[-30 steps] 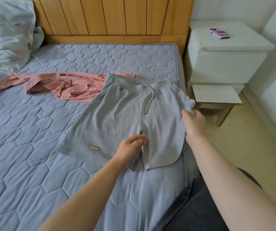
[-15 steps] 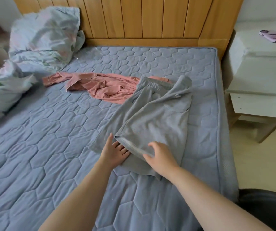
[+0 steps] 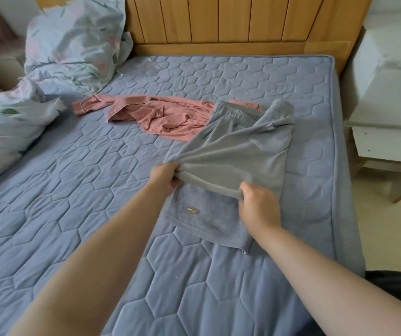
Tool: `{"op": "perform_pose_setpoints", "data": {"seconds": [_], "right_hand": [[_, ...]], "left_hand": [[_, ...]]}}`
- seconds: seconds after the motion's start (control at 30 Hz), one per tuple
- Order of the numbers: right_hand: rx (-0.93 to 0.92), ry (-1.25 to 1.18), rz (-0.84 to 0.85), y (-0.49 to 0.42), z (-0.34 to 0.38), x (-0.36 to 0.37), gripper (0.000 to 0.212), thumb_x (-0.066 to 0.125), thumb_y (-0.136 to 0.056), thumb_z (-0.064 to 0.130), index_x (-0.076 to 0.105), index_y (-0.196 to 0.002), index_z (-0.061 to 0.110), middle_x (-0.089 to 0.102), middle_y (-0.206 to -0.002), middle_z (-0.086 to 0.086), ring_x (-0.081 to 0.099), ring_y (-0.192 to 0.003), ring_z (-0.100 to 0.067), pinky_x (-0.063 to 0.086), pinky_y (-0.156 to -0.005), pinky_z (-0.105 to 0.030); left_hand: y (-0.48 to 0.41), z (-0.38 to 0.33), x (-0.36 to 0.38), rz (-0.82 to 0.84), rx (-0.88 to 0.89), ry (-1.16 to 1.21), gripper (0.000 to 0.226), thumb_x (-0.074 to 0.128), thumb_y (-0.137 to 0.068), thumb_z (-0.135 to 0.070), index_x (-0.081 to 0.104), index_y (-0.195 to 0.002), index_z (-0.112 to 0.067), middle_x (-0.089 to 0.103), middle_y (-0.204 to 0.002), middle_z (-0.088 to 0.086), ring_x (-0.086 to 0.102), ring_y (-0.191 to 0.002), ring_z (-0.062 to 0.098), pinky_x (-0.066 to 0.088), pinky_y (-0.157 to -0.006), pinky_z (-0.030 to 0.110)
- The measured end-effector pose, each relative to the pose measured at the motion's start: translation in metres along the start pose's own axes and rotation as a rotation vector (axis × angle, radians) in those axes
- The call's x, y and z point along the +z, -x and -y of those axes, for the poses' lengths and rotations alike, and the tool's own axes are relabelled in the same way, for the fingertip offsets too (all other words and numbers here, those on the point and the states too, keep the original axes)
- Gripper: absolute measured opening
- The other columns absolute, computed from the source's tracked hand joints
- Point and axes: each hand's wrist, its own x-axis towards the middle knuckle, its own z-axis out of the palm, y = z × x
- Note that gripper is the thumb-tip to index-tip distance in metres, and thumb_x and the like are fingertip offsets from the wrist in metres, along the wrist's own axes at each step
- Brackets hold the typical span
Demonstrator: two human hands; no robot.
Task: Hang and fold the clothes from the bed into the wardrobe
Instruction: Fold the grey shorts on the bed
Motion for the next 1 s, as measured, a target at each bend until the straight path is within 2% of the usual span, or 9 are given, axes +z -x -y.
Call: {"op": "perform_pose_setpoints", "data": {"seconds": [0.17,0.33,0.5,0.63,0.77,0.83,0.9,0.93,1.0], "right_hand": [[-0.286,-0.017,-0.013,-0.003,0.036,-0.006,0.038,0.069,-0.041,-0.016,0.050,-0.063,0.009,0.052,-0.053,-0.006,0.050,-0.048,-0.026,0.018,-0.046,-0.022],[-0.251,0.209,0.482,0.027,0.024,0.030,0.031,0.049,-0.078,-0.009,0.038,-0.084,0.020,0.061,-0.098,-0.009,0.056,-0.093,-0.028,0.028,-0.066,-0.029],[-0.498,0.081,0.222,0.032,0.017,0.021,0.022,0.038,-0.060,-0.006,0.048,-0.057,0.014,0.051,-0.058,-0.004,0.053,-0.055,-0.021,0.031,-0.046,-0.024],[-0.488,0.234,0.616,0.051,-0.006,0.044,0.034,0.047,-0.086,0.007,0.051,-0.120,0.011,0.048,-0.126,-0.007,0.043,-0.119,-0.025,0.036,-0.094,-0.033],[-0.329,0.301,0.557,0.059,-0.016,0.051,0.076,0.054,-0.087,0.045,0.021,-0.148,0.013,0.026,-0.151,-0.008,0.029,-0.137,-0.022,0.023,-0.112,-0.038],[-0.310,0.314,0.517,0.055,-0.011,0.049,0.062,0.059,-0.086,0.034,0.037,-0.139,0.012,0.042,-0.141,-0.009,0.041,-0.128,-0.023,0.034,-0.106,-0.036],[-0.314,0.326,0.459,0.045,-0.002,0.040,0.032,0.075,-0.067,0.014,0.064,-0.097,0.014,0.066,-0.097,-0.004,0.062,-0.089,-0.018,0.049,-0.074,-0.027],[-0.305,0.328,0.427,0.039,0.001,0.033,0.029,0.078,-0.054,0.007,0.063,-0.077,0.014,0.065,-0.075,-0.002,0.062,-0.069,-0.017,0.046,-0.056,-0.024],[-0.200,0.276,0.390,0.022,0.005,0.015,0.020,0.066,-0.068,0.000,0.055,-0.079,0.014,0.063,-0.078,-0.005,0.062,-0.074,-0.023,0.035,-0.054,-0.028]], "left_hand": [[-0.016,-0.021,-0.061,-0.106,0.072,0.043,0.013,0.055,-0.090,0.002,0.053,-0.081,-0.007,0.056,-0.080,0.010,0.057,-0.067,0.019,0.053,-0.045,0.024],[-0.035,0.037,-0.105,-0.183,-0.013,-0.361,0.021,0.065,-0.085,-0.005,0.053,-0.068,-0.006,0.051,-0.067,0.011,0.053,-0.057,0.023,0.049,-0.035,0.023],[-0.045,0.040,-0.108,-0.283,0.278,-0.699,0.013,0.060,-0.076,-0.009,0.054,-0.065,-0.010,0.052,-0.057,0.005,0.053,-0.056,0.023,0.040,-0.051,0.024],[-0.046,0.050,-0.110,-0.150,0.243,-1.108,0.004,0.057,-0.082,-0.012,0.057,-0.080,-0.009,0.053,-0.069,0.003,0.054,-0.072,0.025,0.036,-0.053,0.029],[-0.046,0.040,-0.097,-0.108,0.210,-0.924,0.022,0.063,-0.085,-0.032,0.051,-0.098,-0.018,0.055,-0.084,-0.003,0.053,-0.074,0.016,0.039,-0.061,0.026],[-0.045,0.035,-0.089,-0.060,0.127,-0.885,0.026,0.067,-0.084,-0.037,0.053,-0.086,-0.014,0.057,-0.076,-0.001,0.057,-0.064,0.017,0.041,-0.054,0.026],[-0.040,0.032,-0.081,0.024,-0.065,-0.737,0.024,0.069,-0.084,-0.027,0.054,-0.079,-0.009,0.055,-0.064,0.005,0.055,-0.045,0.018,0.044,-0.044,0.024],[-0.036,0.030,-0.074,0.070,-0.120,-0.663,0.021,0.069,-0.085,-0.021,0.054,-0.079,-0.007,0.053,-0.061,0.007,0.052,-0.042,0.017,0.044,-0.041,0.023],[-0.026,0.020,-0.055,0.105,-0.100,-0.516,0.015,0.065,-0.086,-0.010,0.052,-0.080,-0.008,0.051,-0.064,0.008,0.048,-0.046,0.017,0.044,-0.039,0.020]]}}
